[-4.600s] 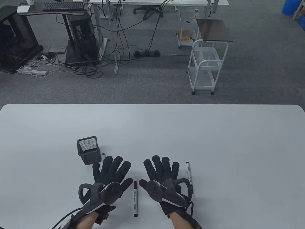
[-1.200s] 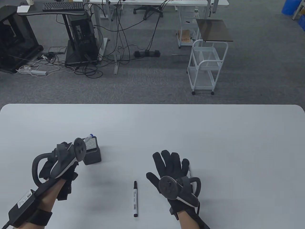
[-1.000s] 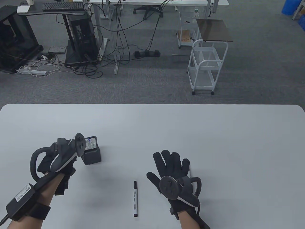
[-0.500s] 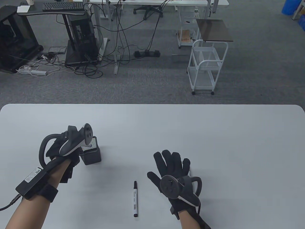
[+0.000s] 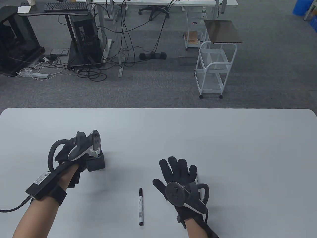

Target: Insert the markers into the pen holder

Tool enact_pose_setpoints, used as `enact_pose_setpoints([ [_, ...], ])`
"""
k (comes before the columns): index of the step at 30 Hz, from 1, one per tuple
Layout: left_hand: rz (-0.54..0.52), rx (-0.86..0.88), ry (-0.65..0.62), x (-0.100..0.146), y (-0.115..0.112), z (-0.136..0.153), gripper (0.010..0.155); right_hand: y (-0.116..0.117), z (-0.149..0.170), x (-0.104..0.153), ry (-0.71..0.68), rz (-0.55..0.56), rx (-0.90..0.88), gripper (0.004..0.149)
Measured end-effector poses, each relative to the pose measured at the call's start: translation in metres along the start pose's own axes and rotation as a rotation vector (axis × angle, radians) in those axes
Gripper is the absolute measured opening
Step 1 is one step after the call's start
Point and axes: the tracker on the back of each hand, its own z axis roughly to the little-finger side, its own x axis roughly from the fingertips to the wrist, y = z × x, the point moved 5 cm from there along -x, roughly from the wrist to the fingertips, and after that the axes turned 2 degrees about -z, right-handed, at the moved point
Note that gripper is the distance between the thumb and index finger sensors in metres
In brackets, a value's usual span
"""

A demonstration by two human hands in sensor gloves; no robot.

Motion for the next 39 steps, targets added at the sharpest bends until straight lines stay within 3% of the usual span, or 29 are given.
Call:
enact_pose_setpoints([
  [22,0.032,0.025,-0.047,-0.006,-0.017,-0.01,0.037,0.0,0.002,-0.001,0.015,-0.011,0.006,0.075],
  [24,0.061,0.018,-0.041,-0.005,-0.018,-0.009,0.039,0.0,0.002,-0.001,0.016,-0.012,0.008,0.075],
  [27,0.129,0.013,-0.055,-0.004,-0.022,-0.007,0.054,0.0,0.002,-0.001,0.015,-0.011,0.009,0.075],
  [39,0.081,0.039,-0.089,0.035,0.005,-0.004,0.063,0.001,0.001,-0.002,0.014,-0.022,0.011,0.075],
])
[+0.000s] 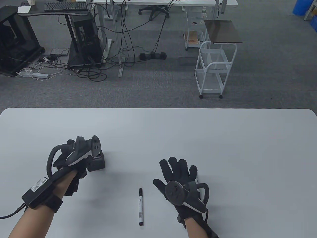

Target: Insert the markers into the pen holder

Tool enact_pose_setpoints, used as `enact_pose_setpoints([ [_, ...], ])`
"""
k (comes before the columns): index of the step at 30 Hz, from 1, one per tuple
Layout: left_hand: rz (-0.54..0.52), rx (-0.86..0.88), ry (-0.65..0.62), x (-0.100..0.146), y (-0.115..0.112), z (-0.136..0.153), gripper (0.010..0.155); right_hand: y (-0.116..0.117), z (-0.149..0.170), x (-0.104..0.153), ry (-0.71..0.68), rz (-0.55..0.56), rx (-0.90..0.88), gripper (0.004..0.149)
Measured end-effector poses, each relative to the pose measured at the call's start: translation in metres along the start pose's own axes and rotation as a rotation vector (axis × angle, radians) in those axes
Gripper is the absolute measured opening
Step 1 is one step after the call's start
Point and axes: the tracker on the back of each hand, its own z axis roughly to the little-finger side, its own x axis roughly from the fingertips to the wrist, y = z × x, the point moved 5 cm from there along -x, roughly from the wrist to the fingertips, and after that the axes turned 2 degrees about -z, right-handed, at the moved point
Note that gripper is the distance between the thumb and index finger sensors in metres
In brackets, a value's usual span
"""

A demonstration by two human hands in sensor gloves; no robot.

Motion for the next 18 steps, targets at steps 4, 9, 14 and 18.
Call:
enact_pose_setpoints([
  [4,-0.033,0.075,-0.041,0.021,0.005,-0.008,0.064,0.0,0.001,0.0,0.002,0.001,-0.001,0.075],
  [9,-0.07,0.181,-0.094,0.045,0.001,-0.021,0.064,0.0,0.001,0.0,0.003,0.0,0.0,0.075],
  [14,-0.102,0.226,-0.127,0.06,-0.008,-0.034,0.065,0.0,-0.001,0.0,-0.002,0.0,0.004,0.075],
  [18,-0.121,0.238,-0.173,0.071,-0.014,-0.047,0.066,0.0,-0.001,0.0,-0.004,0.006,0.002,0.075],
])
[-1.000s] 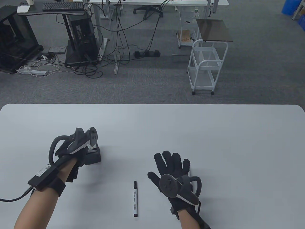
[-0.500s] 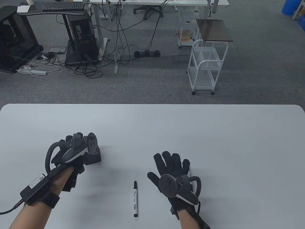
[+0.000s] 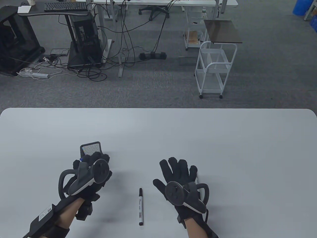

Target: Insert the markers into the pen holder

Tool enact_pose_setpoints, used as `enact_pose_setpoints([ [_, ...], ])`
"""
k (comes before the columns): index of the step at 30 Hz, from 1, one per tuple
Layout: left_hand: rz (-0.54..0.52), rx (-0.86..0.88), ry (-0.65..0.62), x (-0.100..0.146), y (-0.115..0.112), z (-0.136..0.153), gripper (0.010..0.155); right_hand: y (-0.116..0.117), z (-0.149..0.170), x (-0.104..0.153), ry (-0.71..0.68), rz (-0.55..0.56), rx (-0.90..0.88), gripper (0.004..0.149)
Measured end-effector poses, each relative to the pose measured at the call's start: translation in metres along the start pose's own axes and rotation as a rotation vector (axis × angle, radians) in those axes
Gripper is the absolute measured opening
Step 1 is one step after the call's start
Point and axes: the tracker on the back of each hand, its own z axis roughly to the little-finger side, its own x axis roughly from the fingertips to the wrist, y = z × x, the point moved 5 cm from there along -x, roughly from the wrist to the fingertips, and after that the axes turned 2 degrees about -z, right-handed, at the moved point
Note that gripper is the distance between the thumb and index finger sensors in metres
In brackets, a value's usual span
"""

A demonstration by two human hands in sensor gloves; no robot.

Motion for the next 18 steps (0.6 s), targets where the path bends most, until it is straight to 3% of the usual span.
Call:
enact_pose_setpoints([
  [8,-0.047,-0.052,-0.154,0.023,-0.015,-0.042,0.066,0.0,0.001,0.001,0.006,0.003,-0.001,0.075],
  [18,0.037,-0.083,-0.298,0.039,-0.048,-0.094,0.065,-0.001,0.004,0.001,0.013,0.008,-0.002,0.075],
])
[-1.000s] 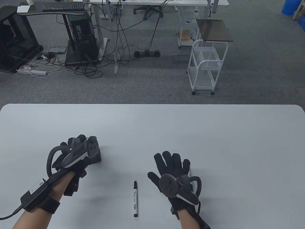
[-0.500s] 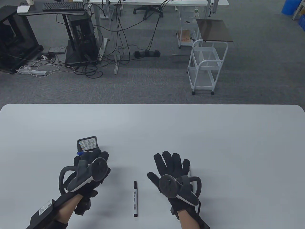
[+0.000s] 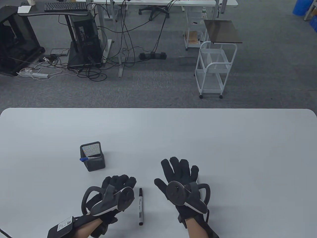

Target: Insert the markers into the pen holder

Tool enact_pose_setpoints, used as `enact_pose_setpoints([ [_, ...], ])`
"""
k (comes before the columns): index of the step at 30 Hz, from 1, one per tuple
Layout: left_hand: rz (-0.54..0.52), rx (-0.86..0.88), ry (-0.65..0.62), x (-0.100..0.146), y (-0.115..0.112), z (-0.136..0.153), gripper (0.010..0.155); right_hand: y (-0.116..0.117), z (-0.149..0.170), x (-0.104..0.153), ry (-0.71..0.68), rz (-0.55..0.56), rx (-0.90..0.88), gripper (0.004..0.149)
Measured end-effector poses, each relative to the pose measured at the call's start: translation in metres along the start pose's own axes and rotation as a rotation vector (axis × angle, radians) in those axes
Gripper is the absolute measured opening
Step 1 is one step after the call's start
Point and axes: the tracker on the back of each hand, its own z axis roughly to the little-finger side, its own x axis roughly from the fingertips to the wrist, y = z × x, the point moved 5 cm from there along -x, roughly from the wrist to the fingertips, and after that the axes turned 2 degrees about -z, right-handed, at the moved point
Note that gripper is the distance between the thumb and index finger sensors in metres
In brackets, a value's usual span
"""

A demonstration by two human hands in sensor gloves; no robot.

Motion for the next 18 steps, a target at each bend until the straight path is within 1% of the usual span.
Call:
enact_pose_setpoints([
  [6,0.046,-0.019,-0.066,0.003,-0.017,-0.024,0.064,-0.001,0.002,0.0,0.006,0.002,-0.004,0.075],
  [9,0.074,-0.023,-0.064,0.007,-0.026,-0.035,0.065,-0.001,0.004,0.0,0.011,0.003,-0.008,0.075],
  [10,0.076,-0.02,-0.052,0.008,-0.028,-0.038,0.067,-0.001,0.005,0.0,0.013,0.004,-0.008,0.075],
  [12,0.074,-0.024,0.025,0.012,-0.034,-0.041,0.073,-0.001,0.006,0.0,0.016,0.005,-0.008,0.075],
  [13,0.077,-0.032,0.044,0.013,-0.037,-0.043,0.075,-0.001,0.006,0.0,0.017,0.005,-0.009,0.075],
  [15,0.113,-0.082,0.102,0.014,-0.047,-0.048,0.077,-0.001,0.006,-0.001,0.018,0.004,-0.009,0.075],
  [18,0.165,-0.103,0.15,0.012,-0.059,-0.051,0.079,0.0,0.007,-0.001,0.019,-0.001,-0.01,0.075],
])
